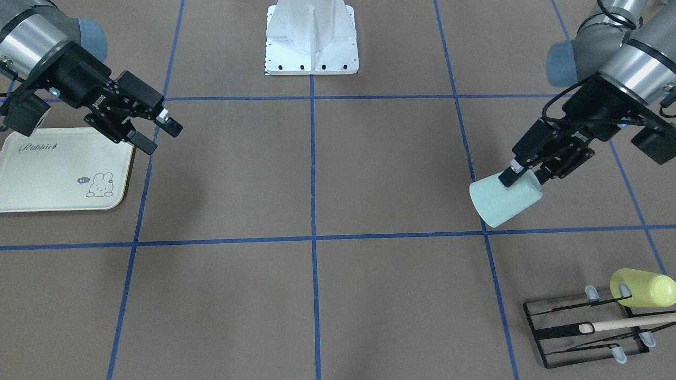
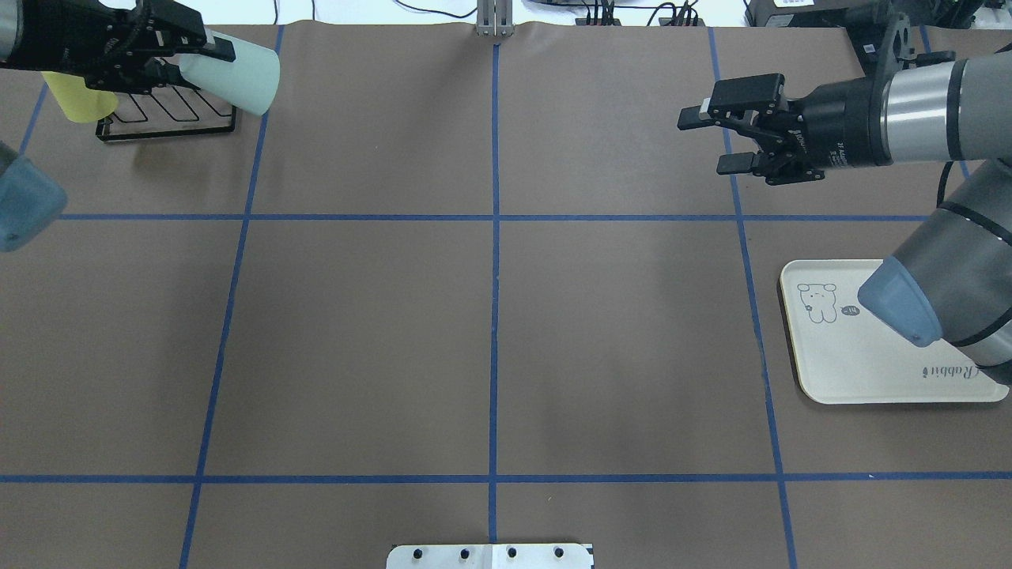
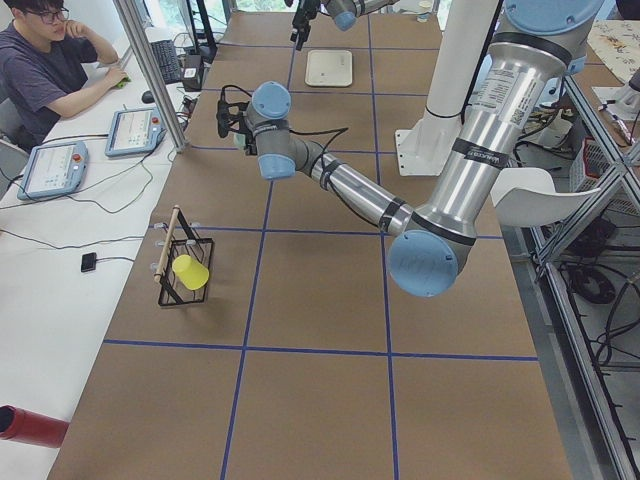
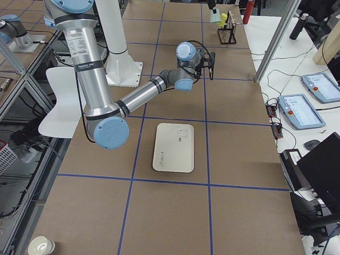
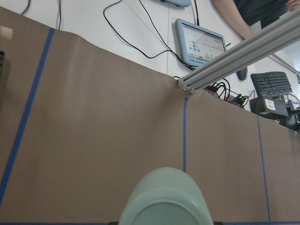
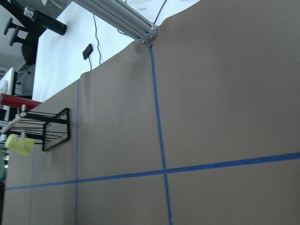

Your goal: Left arm grabs green cup and hands to right arm on tray

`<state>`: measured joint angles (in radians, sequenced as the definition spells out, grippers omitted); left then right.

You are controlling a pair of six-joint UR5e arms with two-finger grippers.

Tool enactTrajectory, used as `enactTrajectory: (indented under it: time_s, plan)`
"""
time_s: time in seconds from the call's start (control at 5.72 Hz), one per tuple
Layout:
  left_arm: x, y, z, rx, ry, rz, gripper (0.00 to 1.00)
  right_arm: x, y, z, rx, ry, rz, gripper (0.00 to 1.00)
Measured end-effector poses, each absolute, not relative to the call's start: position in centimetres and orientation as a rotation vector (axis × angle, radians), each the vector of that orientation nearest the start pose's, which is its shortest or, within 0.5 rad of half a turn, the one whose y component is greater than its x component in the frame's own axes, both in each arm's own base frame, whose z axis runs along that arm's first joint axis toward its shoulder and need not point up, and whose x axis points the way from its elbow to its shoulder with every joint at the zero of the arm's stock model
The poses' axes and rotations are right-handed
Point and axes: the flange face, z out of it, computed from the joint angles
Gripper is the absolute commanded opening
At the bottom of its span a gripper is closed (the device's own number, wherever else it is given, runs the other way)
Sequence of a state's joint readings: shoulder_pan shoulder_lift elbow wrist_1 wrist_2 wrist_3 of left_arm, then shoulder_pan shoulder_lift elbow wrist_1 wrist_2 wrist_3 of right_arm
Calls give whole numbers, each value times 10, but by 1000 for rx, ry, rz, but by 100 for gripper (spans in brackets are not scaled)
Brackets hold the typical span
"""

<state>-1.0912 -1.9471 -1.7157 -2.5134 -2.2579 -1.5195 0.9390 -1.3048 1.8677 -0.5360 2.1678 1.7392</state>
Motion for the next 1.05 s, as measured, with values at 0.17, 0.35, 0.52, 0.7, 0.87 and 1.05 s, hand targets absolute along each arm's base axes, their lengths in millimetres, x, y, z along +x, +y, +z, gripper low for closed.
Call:
enactTrajectory:
  time_s: [0.17,0.35,0.52,0.7,0.87,1.05]
  plan:
    - [227,-526,259,213,1588,-311,20,-252,-455,247,94,-1657,392,100]
    - [250,-500,248,114,1665,-247,20,-261,-437,232,66,-1731,346,100]
    - [268,-478,236,18,1710,-191,18,-266,-414,219,38,-1861,285,99]
    - [280,-461,223,-61,1748,-159,18,-275,-394,206,9,-1983,261,99]
    - [285,-447,210,-131,1797,-145,18,-296,-373,195,-7,-2078,276,99]
    - [284,-440,193,-194,1853,-151,18,-319,-351,190,-24,-2164,297,99]
